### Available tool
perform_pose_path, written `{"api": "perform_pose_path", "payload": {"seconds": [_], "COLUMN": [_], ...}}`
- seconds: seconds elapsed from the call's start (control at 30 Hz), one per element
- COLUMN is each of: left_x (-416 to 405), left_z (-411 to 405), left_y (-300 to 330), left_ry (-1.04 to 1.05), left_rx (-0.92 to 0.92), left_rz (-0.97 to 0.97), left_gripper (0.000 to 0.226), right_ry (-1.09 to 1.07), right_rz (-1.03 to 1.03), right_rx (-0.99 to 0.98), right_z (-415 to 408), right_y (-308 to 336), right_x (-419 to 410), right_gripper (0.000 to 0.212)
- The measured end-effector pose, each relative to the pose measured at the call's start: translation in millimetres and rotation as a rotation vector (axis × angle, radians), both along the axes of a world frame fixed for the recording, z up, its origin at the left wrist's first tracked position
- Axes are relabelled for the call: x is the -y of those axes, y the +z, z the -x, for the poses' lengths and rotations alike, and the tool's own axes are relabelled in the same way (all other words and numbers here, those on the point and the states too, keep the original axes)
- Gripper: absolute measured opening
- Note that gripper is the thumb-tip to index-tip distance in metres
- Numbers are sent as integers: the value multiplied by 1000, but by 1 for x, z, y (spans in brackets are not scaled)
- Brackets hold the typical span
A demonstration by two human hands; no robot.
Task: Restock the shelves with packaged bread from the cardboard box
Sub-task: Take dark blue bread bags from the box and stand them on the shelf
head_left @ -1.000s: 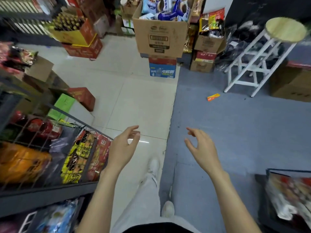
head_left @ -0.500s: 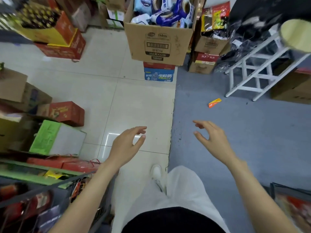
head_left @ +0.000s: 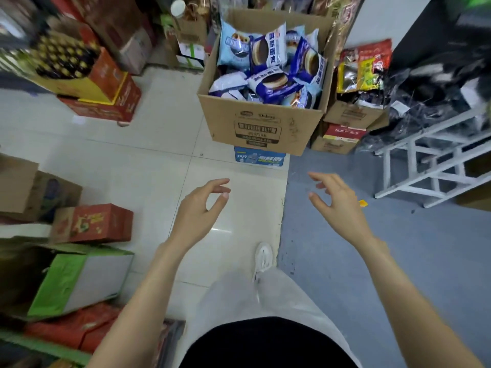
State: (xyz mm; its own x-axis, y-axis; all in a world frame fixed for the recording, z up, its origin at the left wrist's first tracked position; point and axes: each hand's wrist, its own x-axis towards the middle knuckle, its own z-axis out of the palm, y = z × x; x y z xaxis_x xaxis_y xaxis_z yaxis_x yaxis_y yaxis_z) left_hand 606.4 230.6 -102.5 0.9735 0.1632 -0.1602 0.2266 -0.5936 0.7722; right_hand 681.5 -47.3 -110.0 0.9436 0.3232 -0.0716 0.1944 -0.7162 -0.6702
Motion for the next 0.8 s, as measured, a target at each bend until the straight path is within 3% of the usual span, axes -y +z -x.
{"api": "perform_pose_path", "payload": {"seconds": [0.23, 0.6, 0.8], "left_x": [-27, -100, -116], "left_z": [-148, -376, -474], "left_y": [-1, -46, -65], "left_ry": [28, -267, -391], "left_rx": [50, -27, -9], "left_rz": [-89, -498, -580], "left_gripper": [28, 34, 36], "right_ry": [-22, -78, -52], "right_rz": [37, 236, 230], "right_rx": [8, -52, -68], "right_z": [-147, -336, -417], "right_y": [5, -21, -34], "right_x": [-45, -102, -123], "right_gripper": [34, 41, 42]}}
